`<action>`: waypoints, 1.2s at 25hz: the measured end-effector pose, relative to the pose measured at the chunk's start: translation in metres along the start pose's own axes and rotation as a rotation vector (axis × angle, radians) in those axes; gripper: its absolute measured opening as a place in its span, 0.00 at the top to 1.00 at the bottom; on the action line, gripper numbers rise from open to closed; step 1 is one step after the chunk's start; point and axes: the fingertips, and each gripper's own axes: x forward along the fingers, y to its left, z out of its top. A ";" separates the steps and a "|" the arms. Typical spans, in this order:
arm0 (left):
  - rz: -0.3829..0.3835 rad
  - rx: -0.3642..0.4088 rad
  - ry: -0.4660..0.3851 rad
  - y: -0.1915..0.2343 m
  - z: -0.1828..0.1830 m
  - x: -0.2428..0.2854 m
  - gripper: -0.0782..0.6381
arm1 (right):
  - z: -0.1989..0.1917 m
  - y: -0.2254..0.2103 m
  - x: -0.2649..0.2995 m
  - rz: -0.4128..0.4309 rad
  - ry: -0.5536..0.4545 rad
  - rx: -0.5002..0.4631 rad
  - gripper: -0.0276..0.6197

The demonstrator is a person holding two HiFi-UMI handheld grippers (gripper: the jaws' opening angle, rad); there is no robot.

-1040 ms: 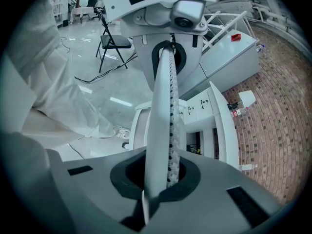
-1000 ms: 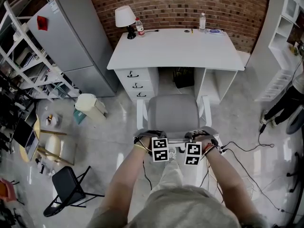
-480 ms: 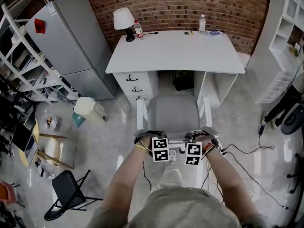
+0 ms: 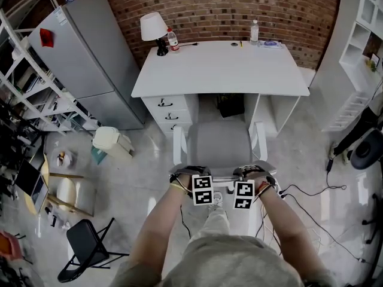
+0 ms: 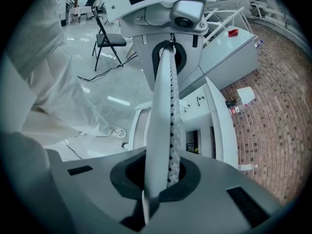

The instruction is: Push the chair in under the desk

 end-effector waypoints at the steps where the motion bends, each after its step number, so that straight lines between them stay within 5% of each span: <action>1: -0.001 0.000 -0.001 0.002 0.000 0.001 0.86 | -0.001 -0.002 0.001 0.001 0.000 0.000 0.94; 30: -0.002 0.022 -0.003 0.068 -0.005 0.025 0.86 | -0.021 -0.058 0.034 0.007 0.015 0.025 0.94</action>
